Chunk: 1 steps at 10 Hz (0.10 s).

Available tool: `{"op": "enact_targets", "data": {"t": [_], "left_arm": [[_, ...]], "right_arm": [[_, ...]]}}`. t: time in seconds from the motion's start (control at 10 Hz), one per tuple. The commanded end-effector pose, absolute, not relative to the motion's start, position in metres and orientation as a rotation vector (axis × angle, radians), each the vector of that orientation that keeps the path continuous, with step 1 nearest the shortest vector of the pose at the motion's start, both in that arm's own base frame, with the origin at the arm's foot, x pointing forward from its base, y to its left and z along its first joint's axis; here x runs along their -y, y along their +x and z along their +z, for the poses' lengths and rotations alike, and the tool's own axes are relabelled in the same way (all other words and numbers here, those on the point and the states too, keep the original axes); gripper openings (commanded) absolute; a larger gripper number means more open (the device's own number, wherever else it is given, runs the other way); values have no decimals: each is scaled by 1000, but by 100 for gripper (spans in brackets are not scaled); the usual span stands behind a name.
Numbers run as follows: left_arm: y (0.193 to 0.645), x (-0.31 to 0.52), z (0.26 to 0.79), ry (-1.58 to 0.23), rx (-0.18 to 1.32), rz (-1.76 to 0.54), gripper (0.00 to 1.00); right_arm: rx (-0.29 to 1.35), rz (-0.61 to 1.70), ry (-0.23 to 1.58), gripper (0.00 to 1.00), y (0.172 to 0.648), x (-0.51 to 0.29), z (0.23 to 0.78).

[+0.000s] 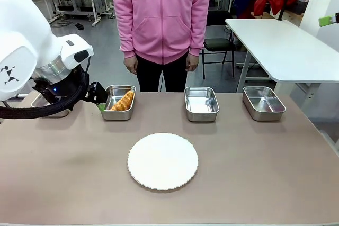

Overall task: Place the bread in the container.
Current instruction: Place the Butter Roll into the Airtight Container indicated by the human.

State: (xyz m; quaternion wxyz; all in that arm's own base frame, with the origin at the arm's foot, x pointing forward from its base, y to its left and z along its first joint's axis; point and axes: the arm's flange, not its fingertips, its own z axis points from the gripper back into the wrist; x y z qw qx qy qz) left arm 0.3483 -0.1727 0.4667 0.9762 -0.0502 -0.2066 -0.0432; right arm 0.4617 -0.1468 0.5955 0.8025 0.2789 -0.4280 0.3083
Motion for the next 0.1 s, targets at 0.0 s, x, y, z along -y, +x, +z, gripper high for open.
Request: {"op": "enact_targets", "data": {"t": [0.0], "left_arm": [[350,172,468,-106,432,-79,100]], "right_arm": [[928,663,602,100,461,145,596]]}}
